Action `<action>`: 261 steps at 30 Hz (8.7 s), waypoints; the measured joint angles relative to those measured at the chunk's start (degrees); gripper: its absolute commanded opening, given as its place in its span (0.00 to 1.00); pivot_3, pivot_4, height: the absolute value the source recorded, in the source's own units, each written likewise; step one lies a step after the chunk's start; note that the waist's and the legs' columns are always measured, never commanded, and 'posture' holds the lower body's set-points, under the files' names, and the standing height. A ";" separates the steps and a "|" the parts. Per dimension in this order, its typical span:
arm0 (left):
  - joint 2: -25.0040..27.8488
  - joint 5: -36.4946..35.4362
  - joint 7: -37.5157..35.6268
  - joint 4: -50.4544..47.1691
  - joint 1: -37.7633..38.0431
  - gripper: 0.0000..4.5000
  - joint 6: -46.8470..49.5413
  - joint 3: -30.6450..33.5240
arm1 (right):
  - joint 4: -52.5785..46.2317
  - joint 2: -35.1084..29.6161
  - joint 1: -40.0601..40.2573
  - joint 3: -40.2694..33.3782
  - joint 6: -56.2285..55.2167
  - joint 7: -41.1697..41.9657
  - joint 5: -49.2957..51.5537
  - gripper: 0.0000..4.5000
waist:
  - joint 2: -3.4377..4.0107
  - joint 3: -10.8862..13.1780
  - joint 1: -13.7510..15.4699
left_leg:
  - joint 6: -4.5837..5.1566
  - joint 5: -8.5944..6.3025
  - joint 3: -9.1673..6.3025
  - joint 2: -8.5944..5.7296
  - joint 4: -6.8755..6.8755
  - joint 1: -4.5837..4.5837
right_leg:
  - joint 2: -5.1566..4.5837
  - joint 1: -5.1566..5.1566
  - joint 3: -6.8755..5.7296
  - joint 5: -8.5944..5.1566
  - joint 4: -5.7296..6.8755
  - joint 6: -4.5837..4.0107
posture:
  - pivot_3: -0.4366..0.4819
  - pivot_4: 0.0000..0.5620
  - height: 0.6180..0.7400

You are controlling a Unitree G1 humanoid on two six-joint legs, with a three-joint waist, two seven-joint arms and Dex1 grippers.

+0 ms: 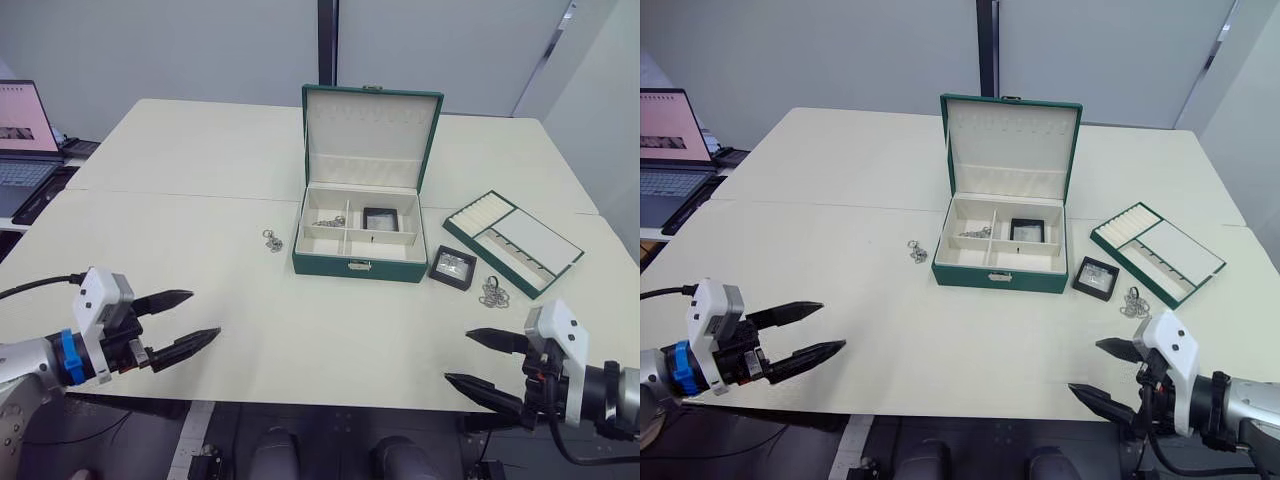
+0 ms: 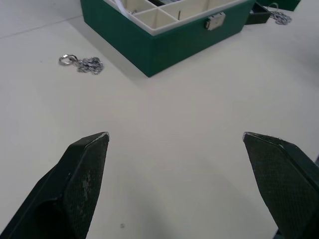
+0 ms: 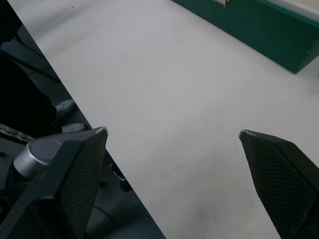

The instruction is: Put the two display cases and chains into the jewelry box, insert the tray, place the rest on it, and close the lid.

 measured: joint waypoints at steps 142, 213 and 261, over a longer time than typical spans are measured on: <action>-6.77 10.96 28.81 -8.82 -46.66 0.03 42.78 -26.52 | 12.34 -6.37 -44.50 10.70 10.92 -7.11 16.12 1.00 | -0.06 0.08 1.41 | -0.19 0.11 0.09 0.00 0.00 -0.40 | -0.01 -0.29 0.09 0.02 0.00 0.02 | 0.48 0.27 1.00; -1.23 0.17 6.99 -4.01 -19.42 0.78 20.07 -12.88 | 3.57 -1.19 -8.22 2.24 2.92 -4.92 4.54 1.00 | -0.07 0.05 1.32 | -0.16 0.10 -0.07 0.01 0.07 -0.34 | -0.02 -0.12 -0.10 0.02 0.04 0.03 | 0.48 0.27 1.00; 7.51 -13.02 -14.11 -3.20 -13.17 0.99 -0.95 -8.70 | 7.55 -2.28 -2.25 -0.59 0.41 2.64 -6.01 1.00 | -0.05 -0.01 -0.04 | -0.02 0.00 0.08 0.00 -0.02 -0.03 | 0.05 0.01 0.14 0.00 0.02 0.00 | 0.48 0.27 1.00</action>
